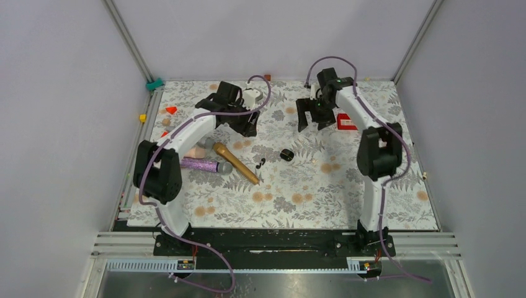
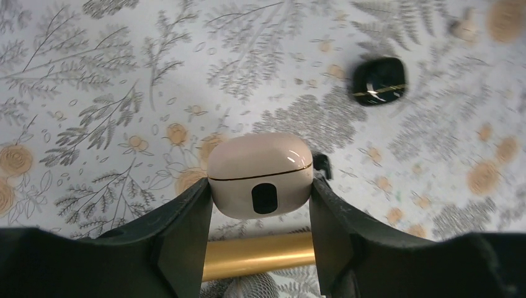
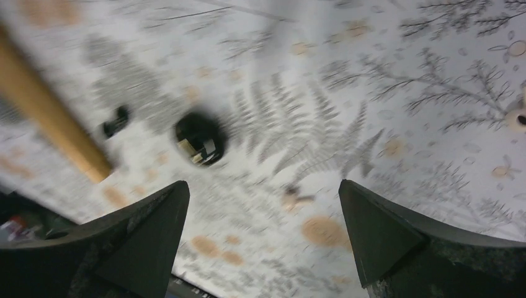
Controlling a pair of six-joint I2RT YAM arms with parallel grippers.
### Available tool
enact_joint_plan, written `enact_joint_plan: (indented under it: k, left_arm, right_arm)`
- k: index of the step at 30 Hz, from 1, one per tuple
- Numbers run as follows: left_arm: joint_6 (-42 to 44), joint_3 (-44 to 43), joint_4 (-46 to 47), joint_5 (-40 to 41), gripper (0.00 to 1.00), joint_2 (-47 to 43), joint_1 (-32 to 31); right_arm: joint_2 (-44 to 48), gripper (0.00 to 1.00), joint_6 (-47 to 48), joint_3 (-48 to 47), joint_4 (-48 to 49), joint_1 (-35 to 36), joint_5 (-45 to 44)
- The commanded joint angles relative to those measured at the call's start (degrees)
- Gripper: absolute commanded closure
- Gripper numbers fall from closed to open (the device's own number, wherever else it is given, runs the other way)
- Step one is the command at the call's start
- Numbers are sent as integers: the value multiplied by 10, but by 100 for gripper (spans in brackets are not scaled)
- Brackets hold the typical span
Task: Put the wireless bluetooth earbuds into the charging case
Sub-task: Pick up the charging case at the center of the board.
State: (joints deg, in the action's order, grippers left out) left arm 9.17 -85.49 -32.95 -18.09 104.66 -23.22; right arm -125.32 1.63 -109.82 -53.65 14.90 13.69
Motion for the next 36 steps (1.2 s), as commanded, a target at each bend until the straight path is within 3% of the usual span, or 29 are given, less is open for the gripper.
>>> enact_joint_plan:
  k: [1,4,7,10,16,26,36]
  left_arm:
    - [72,20,20,-115,66,-104,-10]
    - [106,47,21,-140,66,-155,-25]
    - [135,78,21,-146,63,-203,-43]
    - [158,108,18,-150,61,-246,-60]
    - [174,163,16,-173,61,-308,-67]
    - [203,205,15,-226,59,-342,-68]
    - [220,214,9,-234,58,-337,-81]
  right_arm:
    - [195,0,-10,68,45,-1,186]
    - [257,1,-65,132,89,-1,261]
    - [331,0,-143,237,200,0,326]
    - [395,1,-197,318,303,5,343]
    - [437,1,-243,401,451,32,372]
    - [401,1,-229,393,462,107,352]
    - [350,13,-265,405,499,148,397]
